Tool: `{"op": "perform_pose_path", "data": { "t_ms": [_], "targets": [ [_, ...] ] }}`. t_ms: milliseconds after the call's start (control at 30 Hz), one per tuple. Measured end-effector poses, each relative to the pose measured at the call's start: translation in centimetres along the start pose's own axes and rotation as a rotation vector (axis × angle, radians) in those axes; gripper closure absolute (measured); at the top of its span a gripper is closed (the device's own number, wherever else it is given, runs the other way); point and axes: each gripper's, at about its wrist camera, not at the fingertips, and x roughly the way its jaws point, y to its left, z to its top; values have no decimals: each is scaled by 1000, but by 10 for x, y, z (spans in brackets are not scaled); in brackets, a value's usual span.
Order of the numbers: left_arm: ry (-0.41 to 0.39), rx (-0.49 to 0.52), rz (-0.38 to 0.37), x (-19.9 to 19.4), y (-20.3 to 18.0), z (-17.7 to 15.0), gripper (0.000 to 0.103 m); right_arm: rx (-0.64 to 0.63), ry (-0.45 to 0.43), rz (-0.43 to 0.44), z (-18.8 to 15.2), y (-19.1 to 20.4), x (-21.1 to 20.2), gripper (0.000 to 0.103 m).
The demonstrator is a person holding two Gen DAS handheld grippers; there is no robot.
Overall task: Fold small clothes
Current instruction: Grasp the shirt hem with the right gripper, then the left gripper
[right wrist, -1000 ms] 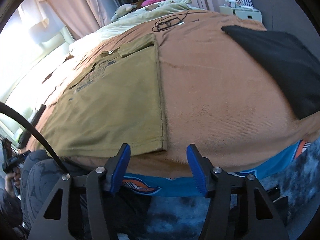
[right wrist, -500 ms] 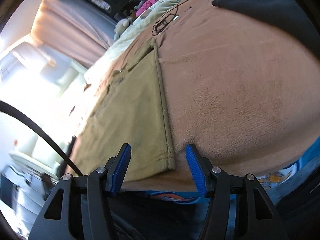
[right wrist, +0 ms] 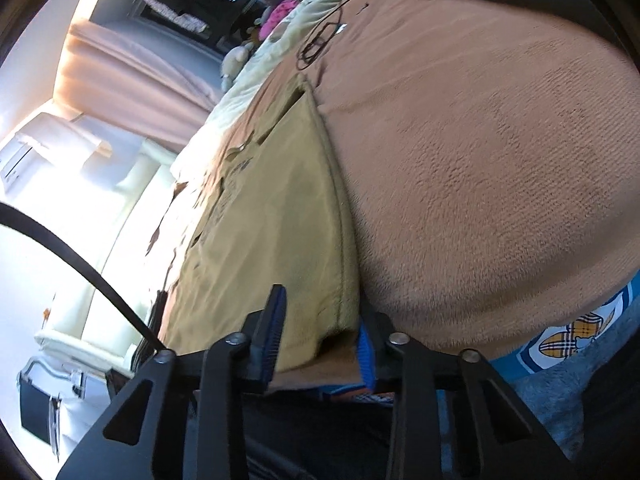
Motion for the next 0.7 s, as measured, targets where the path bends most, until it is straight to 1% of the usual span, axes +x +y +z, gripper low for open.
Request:
{"op": "perform_pose_path", "data": {
  "t_ms": [100, 133, 167, 300, 367, 400, 533, 700],
  "targets": [
    [7, -38, -28, 3, 6, -4, 49, -7, -21, -47, 1, 3, -3, 95],
    [7, -52, -38, 3, 7, -5, 49, -18, -35, -79, 1, 6, -5, 100],
    [7, -65, -48, 3, 9, -6, 49, -29, -54, -111, 1, 8, -10, 100],
    [7, -101, -95, 3, 11, -10, 49, -37, -82, -108, 3, 13, -21, 101],
    [10, -124, -139, 3, 12, -11, 49, -50, -89, -105, 5, 18, -23, 101],
    [9, -128, -150, 2, 12, -11, 49, -52, -92, -103, 4, 19, -23, 101],
    [-7, -121, -187, 0, 5, -8, 49, -52, -93, -96, -1, 23, -21, 101],
    [-39, -110, -271, -6, 0, -2, 49, -50, -81, -104, 2, 24, -16, 101]
  ]
}}
